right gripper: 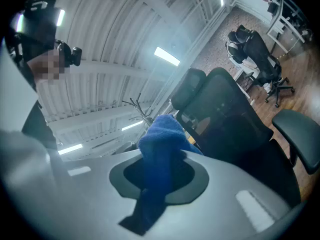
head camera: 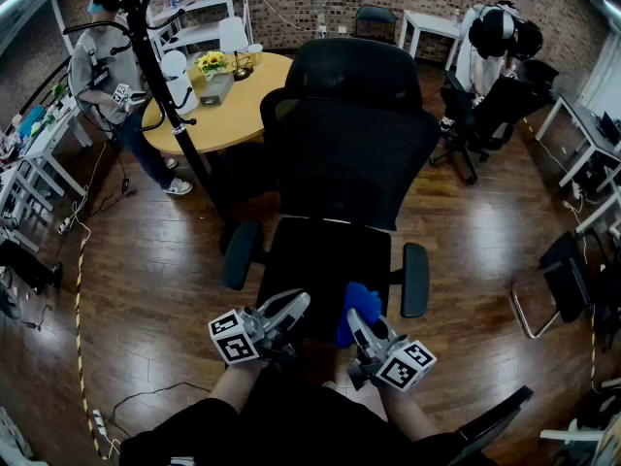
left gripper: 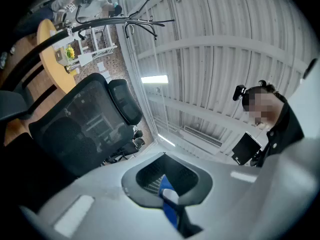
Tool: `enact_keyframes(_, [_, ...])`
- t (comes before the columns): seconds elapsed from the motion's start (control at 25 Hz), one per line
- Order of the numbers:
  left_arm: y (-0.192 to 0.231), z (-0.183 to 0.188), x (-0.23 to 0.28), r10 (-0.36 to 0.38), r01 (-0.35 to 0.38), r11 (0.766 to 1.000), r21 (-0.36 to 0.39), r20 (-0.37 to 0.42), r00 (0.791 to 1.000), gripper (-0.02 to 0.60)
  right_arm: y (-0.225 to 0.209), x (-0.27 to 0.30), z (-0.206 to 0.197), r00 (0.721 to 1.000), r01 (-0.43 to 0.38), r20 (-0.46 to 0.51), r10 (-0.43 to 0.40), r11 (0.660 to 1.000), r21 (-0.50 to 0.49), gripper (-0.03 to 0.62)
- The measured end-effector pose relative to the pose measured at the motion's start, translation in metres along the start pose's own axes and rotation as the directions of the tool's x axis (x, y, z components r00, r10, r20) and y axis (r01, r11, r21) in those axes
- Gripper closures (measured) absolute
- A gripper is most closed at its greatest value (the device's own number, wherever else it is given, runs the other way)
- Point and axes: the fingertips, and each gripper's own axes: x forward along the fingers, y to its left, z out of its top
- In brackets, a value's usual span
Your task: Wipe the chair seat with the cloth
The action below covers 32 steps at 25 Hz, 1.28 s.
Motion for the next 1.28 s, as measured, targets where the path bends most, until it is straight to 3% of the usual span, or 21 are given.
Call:
enact_keyframes(0.28, [0.059, 0.058, 0.002, -0.051, 0.05, 0.998, -0.044, -0.021, 0.998, 0.581, -0.014, 0.087, -0.005, 0.999, 0.032, -0.03, -0.033, 0.999, -0.023, 0.534])
enact_keyframes(0.52, [0.101, 0.1, -0.004, -0.074, 0.07, 0.992, -0.107, -0.033, 0.997, 0.581, -0.035, 0.143, -0.006, 0.992, 0.12, -0.035, -0.121, 0.992, -0.03, 0.534])
enact_keyframes(0.76, [0.141, 0.108, -0.009, -0.021, 0.02, 0.989, -0.147, -0.01, 1.0, 0.581, -0.075, 0.172, -0.026, 0.975, 0.17, -0.138, -0.175, 0.984, -0.046, 0.534])
enact_keyframes(1.0, [0.182, 0.113, -0.017, 0.1, -0.095, 0.987, -0.13, 0.036, 0.994, 0.581, -0.172, 0.212, -0.068, 0.915, 0.224, -0.326, -0.238, 0.971, -0.08, 0.534])
enact_keyframes(1.28, [0.258, 0.097, -0.05, 0.243, -0.222, 0.963, -0.154, 0.131, 0.961, 0.581, -0.296, 0.3, -0.149, 0.838, 0.203, -0.477, -0.263, 0.964, -0.175, 0.534])
